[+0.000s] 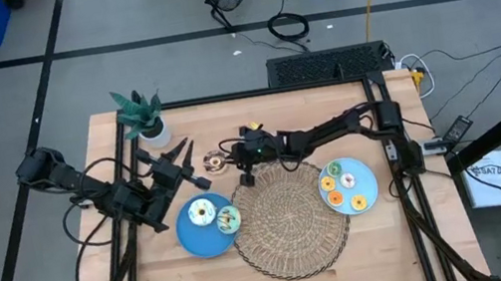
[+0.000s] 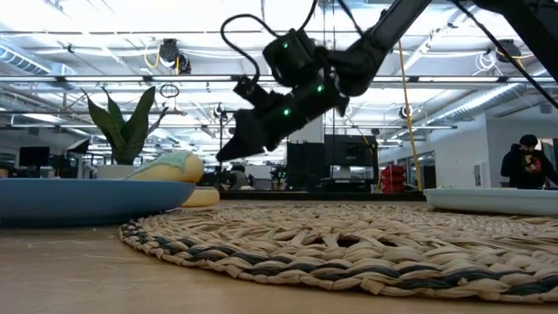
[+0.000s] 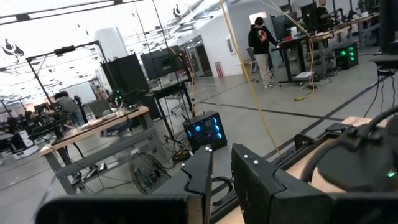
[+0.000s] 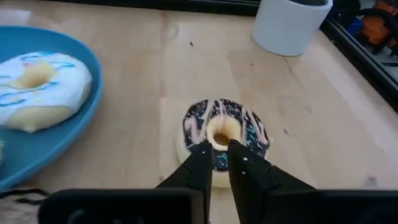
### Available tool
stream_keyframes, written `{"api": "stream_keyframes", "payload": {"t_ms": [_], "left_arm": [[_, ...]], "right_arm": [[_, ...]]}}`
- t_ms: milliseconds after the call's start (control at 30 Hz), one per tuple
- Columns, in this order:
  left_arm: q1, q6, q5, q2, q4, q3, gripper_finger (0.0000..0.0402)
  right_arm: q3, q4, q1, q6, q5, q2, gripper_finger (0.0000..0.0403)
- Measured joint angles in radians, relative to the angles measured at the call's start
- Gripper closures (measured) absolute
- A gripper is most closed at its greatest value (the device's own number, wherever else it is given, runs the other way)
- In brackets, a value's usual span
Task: Pick & Place donuts
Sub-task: Put the large black donut on the blue plate
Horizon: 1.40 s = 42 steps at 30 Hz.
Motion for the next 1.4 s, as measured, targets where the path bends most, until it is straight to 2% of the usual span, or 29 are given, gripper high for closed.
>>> {"api": "stream_keyframes", "payload": {"t_ms": [167,267,400,567,733,867,1100,1400], "left_arm": [[0.0,0.0,-0.007,0.0,0.001,0.0,0.0337],[0.0,0.0,-0.007,0.0,0.001,0.0,0.0337],[0.0,-0.001,-0.007,0.0,0.001,0.0,0.0337],[0.002,-0.014,-0.007,0.0,0.0,0.0,0.0336],[0.002,-0.032,-0.007,0.0,0.001,0.0,0.0336],[0.002,-0.032,-0.007,0.0,0.001,0.0,0.0337],[0.002,-0.032,-0.006,0.0,0.001,0.0,0.0336],[0.006,-0.032,-0.008,0.0,0.001,0.0,0.0337]], "right_arm": [[0.0,-0.023,0.017,-0.006,-0.001,-0.026,0.0378],[0.0,-0.068,0.015,-0.052,-0.003,-0.014,0.0359],[-0.001,-0.091,0.01,-0.045,-0.024,0.02,0.0283],[0.001,0.023,0.01,-0.002,-0.025,0.077,0.0168],[0.0,0.086,0.004,0.021,0.02,0.107,0.01],[-0.002,0.074,-0.01,0.031,0.081,0.119,0.0083],[0.003,0.123,-0.037,0.112,-0.027,0.141,0.0081],[0.112,0.127,-0.036,0.116,-0.071,0.248,0.0081]]}}
